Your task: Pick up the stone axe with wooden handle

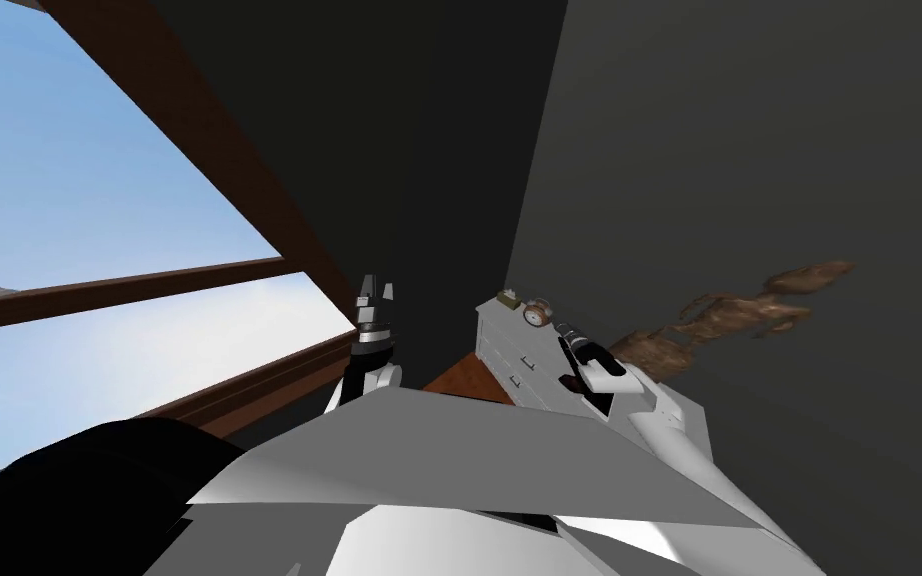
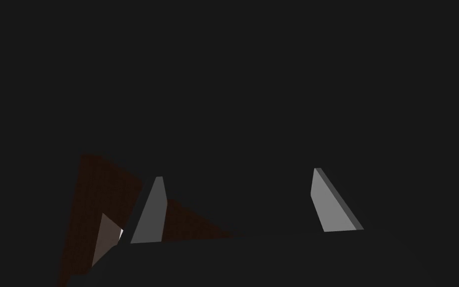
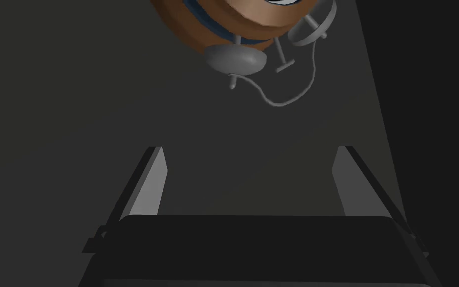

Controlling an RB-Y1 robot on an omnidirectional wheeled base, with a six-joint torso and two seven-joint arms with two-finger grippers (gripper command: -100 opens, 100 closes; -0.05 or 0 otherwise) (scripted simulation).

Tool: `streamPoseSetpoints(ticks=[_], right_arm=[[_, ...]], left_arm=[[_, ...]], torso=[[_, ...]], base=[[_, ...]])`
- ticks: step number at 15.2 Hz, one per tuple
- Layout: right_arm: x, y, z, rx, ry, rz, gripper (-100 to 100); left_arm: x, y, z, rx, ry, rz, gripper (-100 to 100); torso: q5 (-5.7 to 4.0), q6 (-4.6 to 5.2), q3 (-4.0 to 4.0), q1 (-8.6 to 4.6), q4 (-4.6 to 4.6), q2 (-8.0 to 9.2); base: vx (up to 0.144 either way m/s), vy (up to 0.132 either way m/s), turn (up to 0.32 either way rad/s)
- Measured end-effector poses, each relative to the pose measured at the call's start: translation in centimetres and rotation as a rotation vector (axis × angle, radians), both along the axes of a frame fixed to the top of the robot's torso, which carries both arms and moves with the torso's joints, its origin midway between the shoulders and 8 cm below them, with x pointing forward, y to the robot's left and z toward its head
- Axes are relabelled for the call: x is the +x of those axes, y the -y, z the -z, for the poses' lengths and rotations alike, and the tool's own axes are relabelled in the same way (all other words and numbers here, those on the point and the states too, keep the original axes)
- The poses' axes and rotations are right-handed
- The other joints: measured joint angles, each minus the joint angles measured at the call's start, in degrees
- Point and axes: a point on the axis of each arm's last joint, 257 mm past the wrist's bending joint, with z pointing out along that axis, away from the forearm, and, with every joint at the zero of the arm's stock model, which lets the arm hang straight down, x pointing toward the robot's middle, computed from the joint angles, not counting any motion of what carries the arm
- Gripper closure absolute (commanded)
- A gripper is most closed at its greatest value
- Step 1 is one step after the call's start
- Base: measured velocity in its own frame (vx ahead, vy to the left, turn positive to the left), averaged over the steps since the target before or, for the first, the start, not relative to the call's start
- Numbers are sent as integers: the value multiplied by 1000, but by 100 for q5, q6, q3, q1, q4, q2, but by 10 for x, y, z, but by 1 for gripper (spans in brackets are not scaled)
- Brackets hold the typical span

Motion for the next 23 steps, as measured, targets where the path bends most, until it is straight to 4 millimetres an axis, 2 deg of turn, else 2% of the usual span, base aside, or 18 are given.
streamPoseSetpoints(ticks=[7,9,18,23], right_arm=[[-8,56,43,-123,-188,75,-100],[-13,66,56,-140,-231,94,-100],[-31,126,85,-239,-423,170,-100],[-55,161,103,-292,-556,218,-100]], left_arm=[[0,0,0,0,0,0,0],[0,0,0,0,0,0,0],[0,0,0,0,0,0,0],[0,0,0,0,0,0,0]], torso=[[0,0,0,2,0,-1],[-2,4,0,-5,0,0],[-1,0,-1,-4,0,-1],[-2,5,0,-5,-1,0]], base=[[-8,28,128],[-5,17,73],[-5,19,111],[-4,20,120]])
